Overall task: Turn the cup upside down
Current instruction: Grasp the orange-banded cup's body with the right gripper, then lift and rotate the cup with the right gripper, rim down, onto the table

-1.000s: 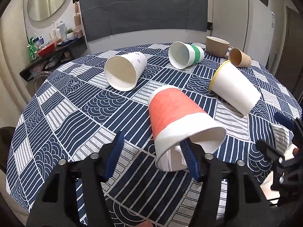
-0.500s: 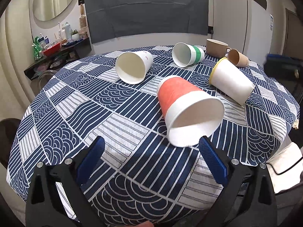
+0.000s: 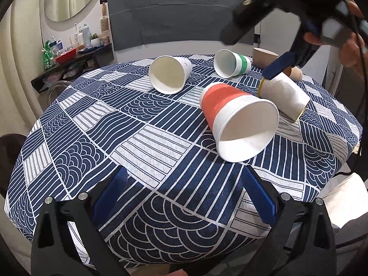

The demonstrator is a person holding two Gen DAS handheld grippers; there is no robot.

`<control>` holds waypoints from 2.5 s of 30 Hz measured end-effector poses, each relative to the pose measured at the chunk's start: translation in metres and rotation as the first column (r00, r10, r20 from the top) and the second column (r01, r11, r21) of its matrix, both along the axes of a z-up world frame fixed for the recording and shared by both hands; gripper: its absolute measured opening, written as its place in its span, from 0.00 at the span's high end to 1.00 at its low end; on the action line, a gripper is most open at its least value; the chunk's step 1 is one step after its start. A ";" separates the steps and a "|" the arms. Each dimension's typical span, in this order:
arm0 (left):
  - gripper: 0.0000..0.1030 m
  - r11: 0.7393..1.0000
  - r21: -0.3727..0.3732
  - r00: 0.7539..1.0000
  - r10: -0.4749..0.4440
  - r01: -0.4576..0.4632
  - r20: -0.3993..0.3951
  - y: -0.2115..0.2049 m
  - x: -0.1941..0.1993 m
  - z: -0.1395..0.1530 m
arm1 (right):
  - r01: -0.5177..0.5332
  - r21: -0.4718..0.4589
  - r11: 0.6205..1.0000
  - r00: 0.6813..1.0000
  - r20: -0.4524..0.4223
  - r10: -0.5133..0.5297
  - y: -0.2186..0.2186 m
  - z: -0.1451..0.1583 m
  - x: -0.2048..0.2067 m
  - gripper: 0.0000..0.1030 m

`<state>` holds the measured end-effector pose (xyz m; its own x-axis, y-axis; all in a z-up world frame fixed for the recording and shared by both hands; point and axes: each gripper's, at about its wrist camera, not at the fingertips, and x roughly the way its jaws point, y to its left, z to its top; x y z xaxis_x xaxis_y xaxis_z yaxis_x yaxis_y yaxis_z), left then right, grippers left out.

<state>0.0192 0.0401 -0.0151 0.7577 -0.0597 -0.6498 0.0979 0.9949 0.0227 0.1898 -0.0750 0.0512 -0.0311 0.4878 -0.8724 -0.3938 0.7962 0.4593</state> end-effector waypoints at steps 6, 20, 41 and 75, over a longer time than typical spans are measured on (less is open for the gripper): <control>0.06 1.000 0.009 1.000 -0.014 0.014 0.004 0.002 -0.004 -0.003 | -0.056 -0.100 0.993 0.990 -0.136 0.042 0.029 -0.028 0.017 0.08; 0.06 0.999 -0.032 0.999 0.018 -0.019 -0.029 0.017 0.001 -0.014 | -0.118 -0.213 0.970 0.979 -0.191 0.077 0.048 -0.052 0.025 0.26; 0.06 1.000 -0.012 0.999 0.005 -0.006 -0.042 0.011 0.006 -0.016 | 0.014 -0.060 0.998 0.974 0.227 0.000 0.023 -0.009 0.040 0.42; 0.06 0.999 -0.007 0.999 0.035 -0.035 -0.041 0.008 0.007 -0.016 | 0.191 -0.173 0.966 0.650 0.760 0.008 -0.007 -0.027 -0.016 0.42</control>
